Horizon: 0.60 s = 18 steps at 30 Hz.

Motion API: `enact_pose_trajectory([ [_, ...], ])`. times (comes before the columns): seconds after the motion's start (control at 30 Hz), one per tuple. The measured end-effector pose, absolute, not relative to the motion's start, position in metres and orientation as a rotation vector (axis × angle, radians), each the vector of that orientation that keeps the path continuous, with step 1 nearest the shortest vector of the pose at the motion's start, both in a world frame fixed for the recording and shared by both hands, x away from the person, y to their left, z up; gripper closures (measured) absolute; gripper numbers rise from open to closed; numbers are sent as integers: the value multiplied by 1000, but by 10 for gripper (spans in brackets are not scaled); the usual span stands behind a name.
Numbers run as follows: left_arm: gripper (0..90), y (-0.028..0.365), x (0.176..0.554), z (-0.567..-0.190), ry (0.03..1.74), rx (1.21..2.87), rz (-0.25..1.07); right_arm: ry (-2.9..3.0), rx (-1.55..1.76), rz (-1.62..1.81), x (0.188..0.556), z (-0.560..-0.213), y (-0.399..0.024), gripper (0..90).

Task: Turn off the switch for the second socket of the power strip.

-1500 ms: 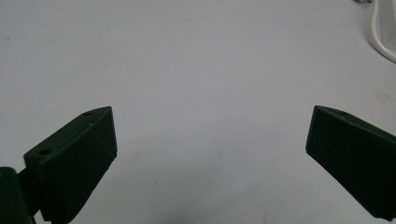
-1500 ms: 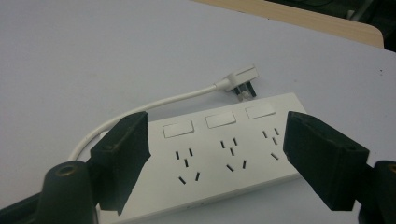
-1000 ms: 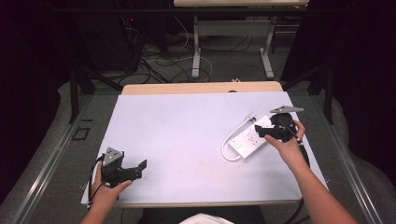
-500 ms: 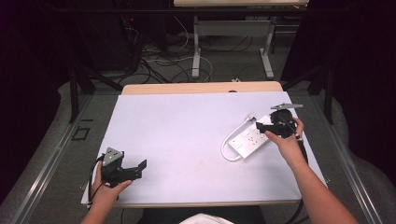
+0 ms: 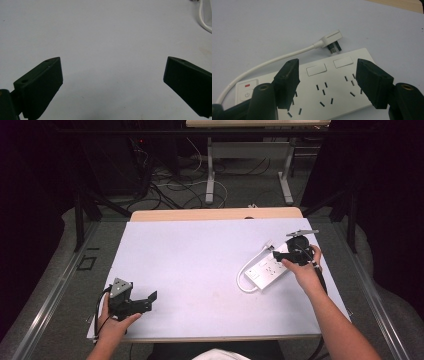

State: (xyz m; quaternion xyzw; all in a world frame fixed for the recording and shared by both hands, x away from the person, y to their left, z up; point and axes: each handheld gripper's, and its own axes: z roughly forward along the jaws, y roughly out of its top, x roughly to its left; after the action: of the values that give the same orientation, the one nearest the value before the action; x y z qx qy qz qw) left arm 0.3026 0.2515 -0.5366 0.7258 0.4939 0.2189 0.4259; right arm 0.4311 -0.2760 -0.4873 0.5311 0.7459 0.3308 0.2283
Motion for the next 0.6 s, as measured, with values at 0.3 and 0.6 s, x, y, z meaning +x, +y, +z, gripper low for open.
enact_pose_trajectory([
  [0.3,24,252,303,-537,1235,1816,545,2071,1482,906,438,-493,-274,361],
  [0.6,24,252,303,-537,1237,1816,543,2052,1521,913,444,-498,-273,425],
])
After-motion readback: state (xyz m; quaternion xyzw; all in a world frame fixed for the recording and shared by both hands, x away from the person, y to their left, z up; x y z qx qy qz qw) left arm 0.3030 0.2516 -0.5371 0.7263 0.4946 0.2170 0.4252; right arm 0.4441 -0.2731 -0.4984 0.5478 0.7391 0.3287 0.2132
